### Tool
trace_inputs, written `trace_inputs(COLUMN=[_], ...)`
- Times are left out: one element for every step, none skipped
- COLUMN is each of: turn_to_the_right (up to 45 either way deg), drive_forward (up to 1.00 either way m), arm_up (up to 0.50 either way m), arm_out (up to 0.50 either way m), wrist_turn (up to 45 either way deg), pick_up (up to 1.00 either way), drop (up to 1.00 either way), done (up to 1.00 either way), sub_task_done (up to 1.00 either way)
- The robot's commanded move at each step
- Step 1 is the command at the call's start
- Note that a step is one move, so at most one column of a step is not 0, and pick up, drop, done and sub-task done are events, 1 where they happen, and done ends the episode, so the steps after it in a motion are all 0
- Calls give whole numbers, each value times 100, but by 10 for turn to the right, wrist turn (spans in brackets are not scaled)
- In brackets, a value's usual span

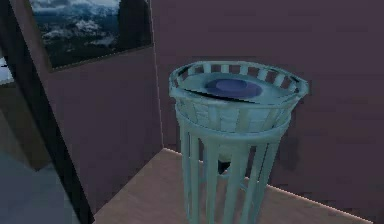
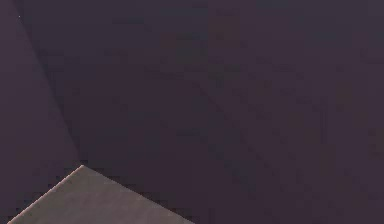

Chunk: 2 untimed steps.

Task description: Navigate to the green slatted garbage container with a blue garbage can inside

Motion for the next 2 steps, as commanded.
trace_inputs(turn_to_the_right=[90,0], drive_forward=[0,0], arm_up=[0,0], arm_out=[0,0], wrist_turn=[0,0], pick_up=[0,0], drop=[0,0], done=[0,100], sub_task_done=[0,0])
